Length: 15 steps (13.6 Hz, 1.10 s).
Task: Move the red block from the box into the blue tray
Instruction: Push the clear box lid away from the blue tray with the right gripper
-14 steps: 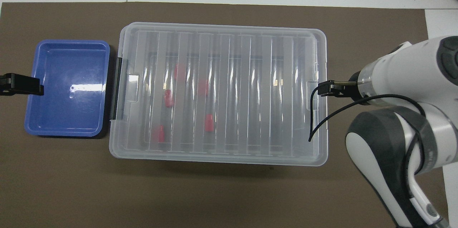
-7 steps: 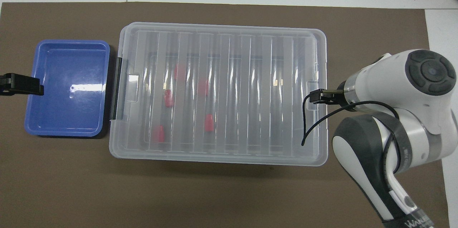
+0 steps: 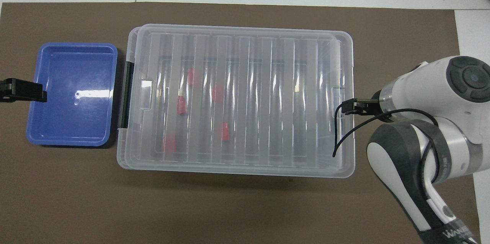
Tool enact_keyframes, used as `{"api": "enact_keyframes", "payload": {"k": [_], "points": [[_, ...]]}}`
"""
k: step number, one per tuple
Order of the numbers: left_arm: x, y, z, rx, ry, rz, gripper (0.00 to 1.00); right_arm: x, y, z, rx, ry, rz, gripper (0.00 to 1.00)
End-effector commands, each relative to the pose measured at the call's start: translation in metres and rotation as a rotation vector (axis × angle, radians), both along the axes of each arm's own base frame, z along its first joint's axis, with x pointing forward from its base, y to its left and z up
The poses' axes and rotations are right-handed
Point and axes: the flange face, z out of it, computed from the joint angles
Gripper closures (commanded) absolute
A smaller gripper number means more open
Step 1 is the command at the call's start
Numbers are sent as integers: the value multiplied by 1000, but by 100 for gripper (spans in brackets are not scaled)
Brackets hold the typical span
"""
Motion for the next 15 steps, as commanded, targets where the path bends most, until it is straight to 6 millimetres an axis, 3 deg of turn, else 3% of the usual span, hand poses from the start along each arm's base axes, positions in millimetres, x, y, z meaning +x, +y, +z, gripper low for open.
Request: {"api": "enact_keyframes", "payload": {"k": [1, 7, 15], "points": [[-7, 1, 0, -15, 7, 12, 0, -6, -43, 0, 10, 7, 37, 0], [-7, 1, 0, -15, 7, 12, 0, -5, -114, 0, 14, 10, 142, 0], [-7, -7, 0, -14, 9, -6, 0, -8, -170, -1, 10, -5, 160, 0]]}}
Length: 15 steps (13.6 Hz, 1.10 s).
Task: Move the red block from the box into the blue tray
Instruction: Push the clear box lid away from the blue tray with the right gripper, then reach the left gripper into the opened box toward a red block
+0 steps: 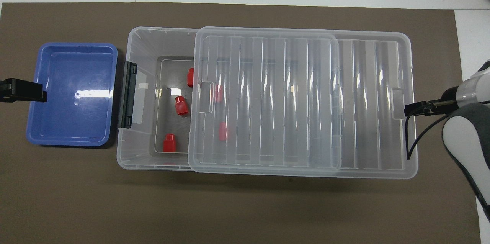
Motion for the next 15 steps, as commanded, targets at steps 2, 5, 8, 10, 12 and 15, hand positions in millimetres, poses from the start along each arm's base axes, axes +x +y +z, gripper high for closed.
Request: {"api": "enact_keyframes", "payload": {"k": [2, 5, 8, 10, 12, 15], "points": [[-8, -10, 0, -14, 11, -8, 0, -10, -28, 1, -6, -13, 34, 0], [-10, -44, 1, -24, 1, 94, 0, -14, -45, 1, -8, -13, 9, 0], [-19, -125, -19, -78, -80, 284, 0, -14, -47, 0, -8, -11, 3, 0], [-23, -154, -43, -73, -56, 240, 0, -12, -51, 5, -10, -17, -3, 0], [-26, -180, -76, -67, -52, 197, 0, -8, -41, 28, -16, -33, 1, 0], [-9, -217, -153, -41, -14, 159, 0, -1, -22, 64, -20, -42, -17, 0]]}}
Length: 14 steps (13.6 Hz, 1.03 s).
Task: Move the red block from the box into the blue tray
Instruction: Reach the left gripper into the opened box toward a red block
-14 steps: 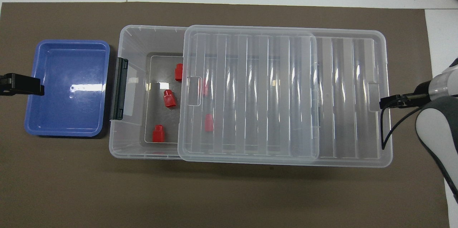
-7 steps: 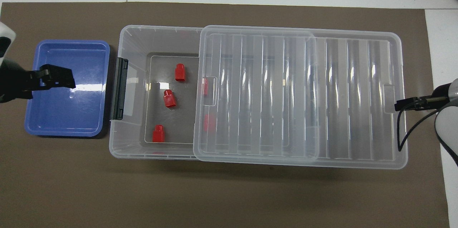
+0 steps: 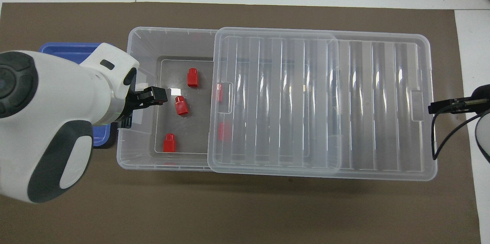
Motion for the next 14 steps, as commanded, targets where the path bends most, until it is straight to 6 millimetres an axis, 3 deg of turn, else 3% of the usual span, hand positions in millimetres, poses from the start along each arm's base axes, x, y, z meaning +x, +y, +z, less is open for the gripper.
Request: {"api": "enact_keyframes", "payload": {"k": [1, 4, 6, 9, 14], "points": [[17, -35, -66, 47, -6, -24, 0, 4, 23, 40, -19, 2, -28, 0], [26, -32, -88, 33, -35, -16, 0, 12, 70, 79, -67, 9, -113, 0], [31, -18, -103, 22, -56, 4, 0, 17, 82, 106, -54, 0, -191, 0], [32, -21, -151, 15, -44, 6, 0, 24, 86, 130, -29, -28, -235, 0], [42, -33, -202, 26, -27, -20, 0, 23, 75, 129, -12, 16, -250, 0]]}}
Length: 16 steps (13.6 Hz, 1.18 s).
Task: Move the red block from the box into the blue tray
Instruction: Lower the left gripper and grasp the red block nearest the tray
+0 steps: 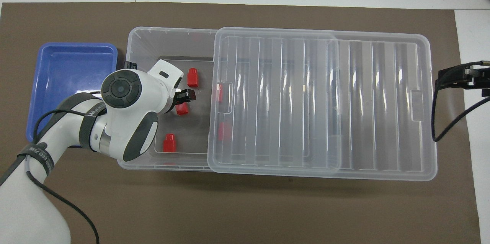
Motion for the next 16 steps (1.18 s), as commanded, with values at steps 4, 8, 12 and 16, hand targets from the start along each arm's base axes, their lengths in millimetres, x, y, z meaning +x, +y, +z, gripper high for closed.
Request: {"api": "enact_keyframes", "payload": {"k": [4, 8, 12, 16], "points": [[-1, -4, -21, 19, 2, -2, 0, -4, -3, -11, 46, 72, -20, 0], [-1, -4, -23, 15, 2, 30, 1, -4, -2, -14, 78, 66, 1, 0], [-2, -7, -34, 8, -1, 48, 1, -1, 5, -12, 9, 54, 35, 0], [-4, -6, -38, 8, -1, 47, 8, -2, 0, -13, 23, 55, 24, 0]]}}
